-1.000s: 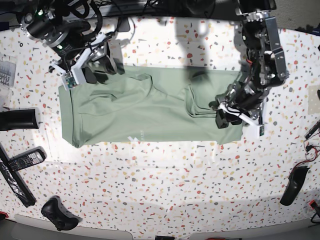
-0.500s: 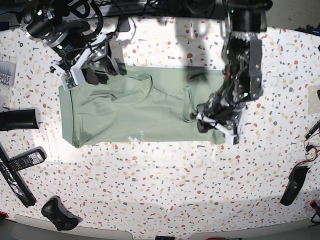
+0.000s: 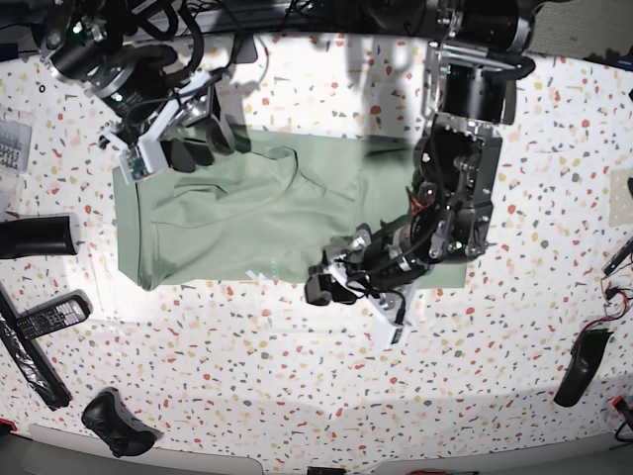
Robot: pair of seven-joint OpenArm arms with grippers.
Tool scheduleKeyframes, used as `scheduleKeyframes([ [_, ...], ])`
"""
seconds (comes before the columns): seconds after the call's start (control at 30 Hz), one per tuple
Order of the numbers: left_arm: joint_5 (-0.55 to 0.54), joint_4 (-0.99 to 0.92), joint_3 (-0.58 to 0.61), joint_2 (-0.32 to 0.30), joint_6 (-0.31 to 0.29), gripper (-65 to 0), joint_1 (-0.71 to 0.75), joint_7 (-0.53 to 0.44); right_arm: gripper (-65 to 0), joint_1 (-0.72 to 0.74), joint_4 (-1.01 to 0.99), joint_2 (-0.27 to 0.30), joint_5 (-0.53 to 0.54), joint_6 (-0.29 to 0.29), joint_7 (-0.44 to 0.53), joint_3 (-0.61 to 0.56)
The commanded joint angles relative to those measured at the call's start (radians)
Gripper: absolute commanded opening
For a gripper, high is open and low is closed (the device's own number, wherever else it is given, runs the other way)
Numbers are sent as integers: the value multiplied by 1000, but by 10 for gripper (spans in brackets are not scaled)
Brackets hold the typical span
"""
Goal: Fold the T-shirt properly
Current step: 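Grasp the folded end with the left gripper and the other end with the right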
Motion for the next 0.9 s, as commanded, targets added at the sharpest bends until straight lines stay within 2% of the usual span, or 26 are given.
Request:
scheduleKeyframes([
  [0.0,-19,16,2,10,-24,-388,-28,-18,-312,14,21,5,21,6,23,3],
  [0.07,-18,16,2,1,-41,-388,-31,6,-312,37,21,5,17,2,24,4],
  [0.13,-19,16,2,-20,-85,-388,-39,60,-312,59,21,5,3,-40,25,6],
  [0.27,-35,59,2,-68,-216,-390,-36,147,-310,118,-40,5,-178,-45,95,6],
  [0.33,-50,90,2,-81,-247,-390,-36,187,-263,154,-110,5,-248,-46,160,6],
  [0.4,-46,116,2,-82,-247,-390,-36,218,-209,197,-177,5,-280,-50,200,6],
  [0.5,-45,144,2,-82,-247,-390,-36,262,-194,263,-247,5,-280,-82,198,6],
  [0.53,-45,146,2,-82,-247,-390,-36,271,-194,281,-264,6,-280,-105,182,9],
  [0.6,-45,147,2,-82,-247,-390,-36,291,-195,312,-289,6,-275,-203,128,28],
  [0.63,-45,147,2,-82,-247,-390,-36,302,-195,325,-302,5,-275,-218,124,50],
  [0.77,-42,147,2,-82,-247,-390,-36,318,-196,372,-368,6,-218,-216,133,187],
  [0.87,-41,147,2,-82,-247,-390,-36,317,-196,423,-454,6,-157,-166,116,306],
])
